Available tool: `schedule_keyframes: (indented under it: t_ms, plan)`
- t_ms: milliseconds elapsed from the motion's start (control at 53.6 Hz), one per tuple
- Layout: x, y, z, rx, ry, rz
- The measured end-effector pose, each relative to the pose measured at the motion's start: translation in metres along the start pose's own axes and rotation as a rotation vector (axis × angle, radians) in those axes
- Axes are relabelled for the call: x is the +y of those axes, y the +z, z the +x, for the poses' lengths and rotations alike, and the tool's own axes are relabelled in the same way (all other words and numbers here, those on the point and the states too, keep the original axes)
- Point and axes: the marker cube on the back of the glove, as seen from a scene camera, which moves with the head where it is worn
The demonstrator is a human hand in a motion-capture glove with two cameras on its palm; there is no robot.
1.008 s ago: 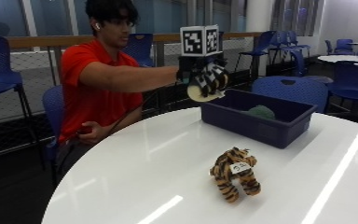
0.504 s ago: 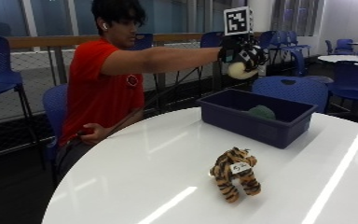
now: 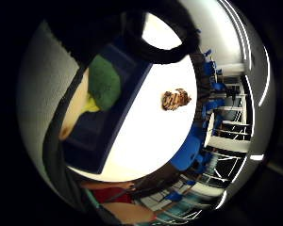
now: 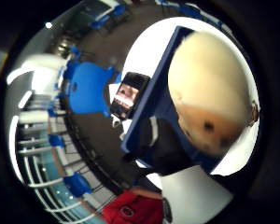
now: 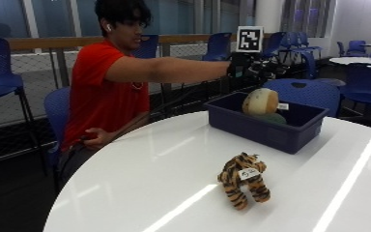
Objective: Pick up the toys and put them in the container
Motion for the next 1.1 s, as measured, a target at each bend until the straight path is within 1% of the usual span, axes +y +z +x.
schedule_keyframes:
  t_ms: [37,75,112,149,187,224,280,317,485,653,896,1045,1101]
  plan:
    - [-0.001,0.000,0.005,0.012,0.071,0.011]
    - [0.002,-0.002,0.010,-0.005,0.082,0.018]
    - [0.007,-0.005,0.017,-0.034,0.032,0.028]
    - [0.014,-0.008,0.026,-0.037,-0.051,0.042]
    - [0.019,-0.009,0.040,-0.023,-0.080,0.056]
    - [0.023,-0.011,0.057,-0.020,-0.042,0.065]
    - [0.026,-0.013,0.082,-0.026,0.109,0.069]
    - [0.028,-0.013,0.098,-0.031,0.181,0.069]
    - [0.042,-0.005,0.179,-0.010,0.320,0.060]
    - [0.052,0.017,0.241,-0.013,0.412,0.029]
    - [0.059,0.057,0.300,-0.053,0.508,-0.027]
    - [0.054,0.096,0.327,-0.062,0.564,-0.117]
    - [0.052,0.107,0.331,-0.067,0.576,-0.128]
